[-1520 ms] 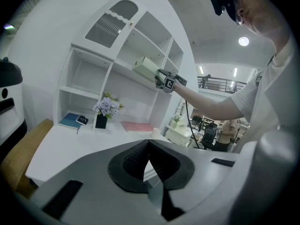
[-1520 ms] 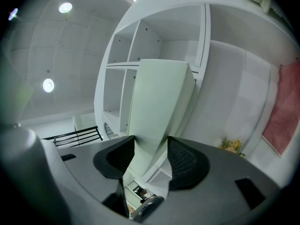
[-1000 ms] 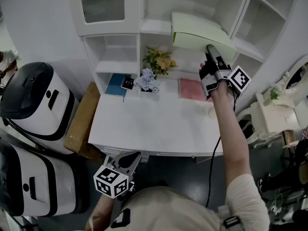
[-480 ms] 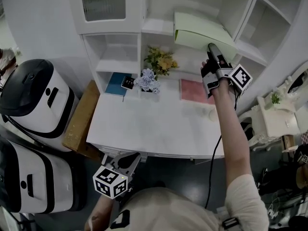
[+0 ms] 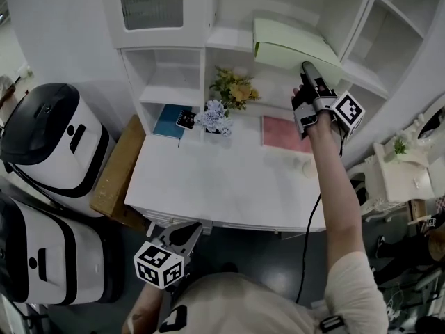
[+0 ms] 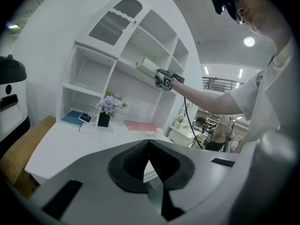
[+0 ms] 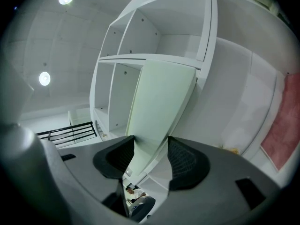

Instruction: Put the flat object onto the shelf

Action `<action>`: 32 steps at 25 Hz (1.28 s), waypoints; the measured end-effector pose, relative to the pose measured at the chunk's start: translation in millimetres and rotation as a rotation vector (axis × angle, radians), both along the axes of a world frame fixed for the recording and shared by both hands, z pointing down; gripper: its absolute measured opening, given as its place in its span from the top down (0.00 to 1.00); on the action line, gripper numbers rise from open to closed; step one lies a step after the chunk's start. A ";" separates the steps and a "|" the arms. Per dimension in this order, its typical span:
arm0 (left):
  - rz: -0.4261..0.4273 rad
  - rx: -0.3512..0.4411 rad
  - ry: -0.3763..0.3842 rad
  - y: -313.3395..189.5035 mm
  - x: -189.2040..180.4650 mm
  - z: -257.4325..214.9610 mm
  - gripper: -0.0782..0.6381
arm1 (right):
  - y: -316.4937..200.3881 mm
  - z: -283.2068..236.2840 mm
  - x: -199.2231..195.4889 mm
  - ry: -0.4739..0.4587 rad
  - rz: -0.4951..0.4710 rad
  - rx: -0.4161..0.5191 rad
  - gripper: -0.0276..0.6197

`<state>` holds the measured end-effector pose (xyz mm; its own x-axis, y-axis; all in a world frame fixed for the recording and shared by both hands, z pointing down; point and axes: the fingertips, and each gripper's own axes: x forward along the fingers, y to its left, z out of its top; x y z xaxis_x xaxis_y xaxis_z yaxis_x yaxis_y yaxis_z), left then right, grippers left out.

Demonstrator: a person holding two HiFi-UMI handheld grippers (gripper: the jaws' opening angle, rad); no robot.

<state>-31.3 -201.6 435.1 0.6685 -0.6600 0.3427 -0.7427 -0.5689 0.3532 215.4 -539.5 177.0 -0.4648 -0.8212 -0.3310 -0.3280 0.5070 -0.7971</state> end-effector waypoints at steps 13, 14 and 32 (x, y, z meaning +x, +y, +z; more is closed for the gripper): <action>-0.020 -0.002 -0.002 6.5 3.1 1.6 0.87 | -5.8 3.9 3.8 0.022 -0.015 -0.015 0.56; -0.023 -0.002 -0.003 7.4 2.3 1.3 0.87 | -5.4 4.3 3.7 0.020 -0.018 -0.015 0.55; -0.051 0.017 -0.081 2.5 -24.9 1.6 0.87 | 40.6 20.5 -19.1 0.189 -0.113 0.032 0.47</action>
